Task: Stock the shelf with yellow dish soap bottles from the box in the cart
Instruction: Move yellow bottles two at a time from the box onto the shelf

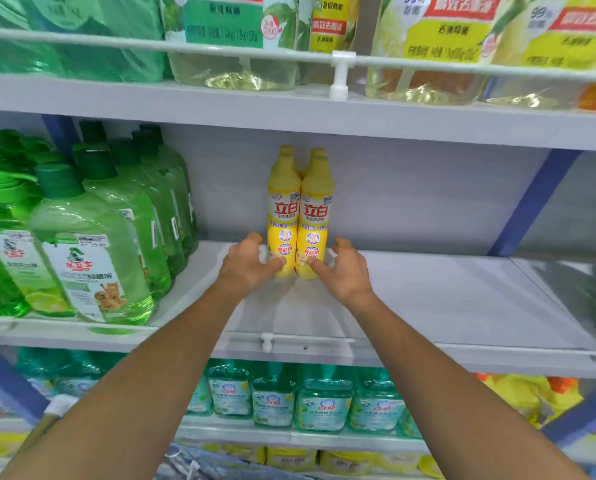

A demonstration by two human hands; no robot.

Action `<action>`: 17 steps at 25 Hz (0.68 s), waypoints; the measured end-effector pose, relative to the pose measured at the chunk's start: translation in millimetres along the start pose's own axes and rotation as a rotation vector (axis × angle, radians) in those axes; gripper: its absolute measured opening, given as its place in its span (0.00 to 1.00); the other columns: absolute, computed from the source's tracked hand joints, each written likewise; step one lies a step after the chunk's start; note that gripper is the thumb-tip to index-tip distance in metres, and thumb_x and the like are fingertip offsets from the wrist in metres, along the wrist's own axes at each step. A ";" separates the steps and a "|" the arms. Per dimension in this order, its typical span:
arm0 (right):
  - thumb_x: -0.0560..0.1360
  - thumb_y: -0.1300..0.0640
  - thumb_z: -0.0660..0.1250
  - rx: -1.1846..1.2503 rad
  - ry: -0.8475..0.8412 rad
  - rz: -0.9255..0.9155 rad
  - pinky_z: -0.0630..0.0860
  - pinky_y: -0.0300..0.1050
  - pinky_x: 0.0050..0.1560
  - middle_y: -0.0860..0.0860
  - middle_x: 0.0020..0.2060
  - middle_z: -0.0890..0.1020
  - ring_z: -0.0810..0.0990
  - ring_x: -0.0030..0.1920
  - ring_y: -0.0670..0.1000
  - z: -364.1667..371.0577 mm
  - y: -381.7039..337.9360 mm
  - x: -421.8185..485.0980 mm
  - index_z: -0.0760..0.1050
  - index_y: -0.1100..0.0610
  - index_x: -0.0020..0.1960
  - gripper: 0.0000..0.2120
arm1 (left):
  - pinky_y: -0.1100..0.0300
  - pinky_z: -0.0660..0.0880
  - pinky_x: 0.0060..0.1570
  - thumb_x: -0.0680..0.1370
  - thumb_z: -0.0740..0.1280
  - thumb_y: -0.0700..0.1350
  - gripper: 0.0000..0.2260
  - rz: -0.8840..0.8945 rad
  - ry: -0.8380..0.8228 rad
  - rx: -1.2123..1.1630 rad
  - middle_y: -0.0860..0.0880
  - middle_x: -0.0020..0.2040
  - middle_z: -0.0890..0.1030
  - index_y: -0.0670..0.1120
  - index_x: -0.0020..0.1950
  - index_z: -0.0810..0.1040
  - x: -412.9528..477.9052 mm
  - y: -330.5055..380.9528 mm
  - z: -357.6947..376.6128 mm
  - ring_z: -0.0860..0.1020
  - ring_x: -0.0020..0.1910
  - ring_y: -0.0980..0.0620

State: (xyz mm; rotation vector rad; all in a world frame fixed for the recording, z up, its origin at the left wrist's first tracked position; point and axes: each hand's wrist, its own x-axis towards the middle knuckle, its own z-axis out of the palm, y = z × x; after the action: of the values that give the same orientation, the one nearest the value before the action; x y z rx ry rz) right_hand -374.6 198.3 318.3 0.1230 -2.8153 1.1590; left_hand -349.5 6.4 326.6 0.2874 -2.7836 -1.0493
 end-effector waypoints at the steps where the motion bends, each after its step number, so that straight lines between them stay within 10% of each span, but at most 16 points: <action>1: 0.76 0.43 0.71 -0.072 -0.024 -0.014 0.69 0.52 0.69 0.57 0.73 0.71 0.69 0.73 0.58 -6.1 -0.7 -10.1 0.63 0.60 0.76 0.36 | 0.51 0.72 0.57 0.75 0.71 0.60 0.30 0.062 -0.053 0.131 0.42 0.66 0.76 0.45 0.69 0.69 -12.4 -0.3 -9.4 0.73 0.65 0.41; 7: 0.78 0.39 0.64 -0.498 -0.211 -0.226 0.71 0.57 0.69 0.57 0.72 0.70 0.69 0.71 0.60 -31.4 -29.3 -103.3 0.64 0.54 0.76 0.32 | 0.45 0.68 0.68 0.76 0.60 0.68 0.34 0.362 -0.170 0.671 0.42 0.70 0.73 0.46 0.73 0.66 -97.2 -14.5 -48.4 0.70 0.69 0.42; 17: 0.78 0.36 0.61 -0.696 -0.246 -0.206 0.72 0.59 0.67 0.57 0.73 0.68 0.66 0.72 0.61 -0.7 -30.4 -287.0 0.61 0.57 0.77 0.36 | 0.45 0.70 0.65 0.77 0.60 0.67 0.34 0.445 -0.213 0.692 0.40 0.67 0.73 0.44 0.74 0.65 -271.1 -80.1 -42.2 0.71 0.67 0.39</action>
State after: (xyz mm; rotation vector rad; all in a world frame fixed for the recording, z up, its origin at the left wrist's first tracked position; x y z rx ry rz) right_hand -86.4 188.3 306.1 0.5066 -3.1292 0.0931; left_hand -67.8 -16.6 284.4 -0.3843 -3.0833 -0.0026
